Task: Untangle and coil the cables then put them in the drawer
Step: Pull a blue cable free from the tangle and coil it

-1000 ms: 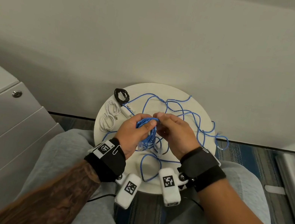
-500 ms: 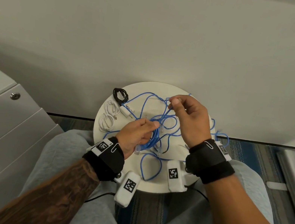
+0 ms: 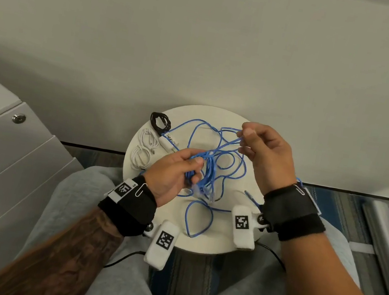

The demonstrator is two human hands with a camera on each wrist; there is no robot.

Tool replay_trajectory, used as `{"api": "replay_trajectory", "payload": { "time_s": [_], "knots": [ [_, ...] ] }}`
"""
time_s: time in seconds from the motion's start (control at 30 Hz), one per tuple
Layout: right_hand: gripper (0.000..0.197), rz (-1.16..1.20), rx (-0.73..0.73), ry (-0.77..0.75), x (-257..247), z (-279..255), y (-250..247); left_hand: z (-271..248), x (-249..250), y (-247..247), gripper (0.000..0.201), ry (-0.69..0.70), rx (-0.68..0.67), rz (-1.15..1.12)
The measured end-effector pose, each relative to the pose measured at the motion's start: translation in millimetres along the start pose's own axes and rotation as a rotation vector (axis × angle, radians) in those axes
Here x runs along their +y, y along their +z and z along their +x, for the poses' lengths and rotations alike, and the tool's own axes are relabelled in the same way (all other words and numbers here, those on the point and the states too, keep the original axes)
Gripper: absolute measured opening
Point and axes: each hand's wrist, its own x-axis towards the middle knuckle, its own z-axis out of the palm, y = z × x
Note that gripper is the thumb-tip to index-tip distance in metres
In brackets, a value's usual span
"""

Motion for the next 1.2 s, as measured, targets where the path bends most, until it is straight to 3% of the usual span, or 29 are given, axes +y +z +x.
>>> {"api": "replay_trajectory", "payload": {
  "time_s": [0.07, 0.23, 0.37, 0.43, 0.53, 0.67, 0.8, 0.93, 1.1, 1.2],
  "knots": [
    [0.017, 0.102, -0.075, 0.126, 3.1, -1.0, -1.9, -0.2, 2.8, -3.8, 0.032, 0.026, -0.006, -0.055],
    [0.013, -0.128, -0.292, 0.257, 24.6, -18.7, 21.9, 1.8, 7.3, -5.2, 0.034, 0.046, 0.008, -0.024],
    [0.015, -0.002, -0.230, 0.361, 28.2, -25.1, 32.9, 3.0, 4.7, -4.4, 0.025, 0.102, 0.088, 0.103],
    [0.027, 0.015, -0.229, 0.388, 26.8, -25.1, 32.1, 3.9, 3.4, -5.5, 0.025, 0.124, 0.116, 0.162],
    [0.056, -0.031, -0.341, 0.401, 28.5, -27.0, 32.3, 2.9, 0.4, -5.0, 0.028, 0.149, 0.111, 0.234],
    [0.067, -0.059, -0.406, 0.392, 28.6, -28.2, 32.3, 1.9, 2.1, -5.4, 0.026, 0.193, 0.098, 0.327],
    [0.048, 0.009, -0.421, 0.452, 24.6, -28.8, 29.6, 4.5, 4.2, -10.7, 0.026, 0.287, 0.080, 0.531],
    [0.011, -0.196, -0.472, 0.447, 23.5, -31.2, 32.4, 11.0, -5.6, -17.0, 0.023, 0.330, 0.167, 0.646],
    [0.020, -0.264, -0.387, 0.415, 22.0, -31.6, 39.4, 15.7, -7.1, -23.5, 0.029, 0.324, 0.245, 0.722],
    [0.025, -0.349, -0.289, 0.316, 26.7, -34.3, 40.6, 16.2, -7.6, -27.8, 0.039, 0.354, 0.194, 0.884]
  ]
}}
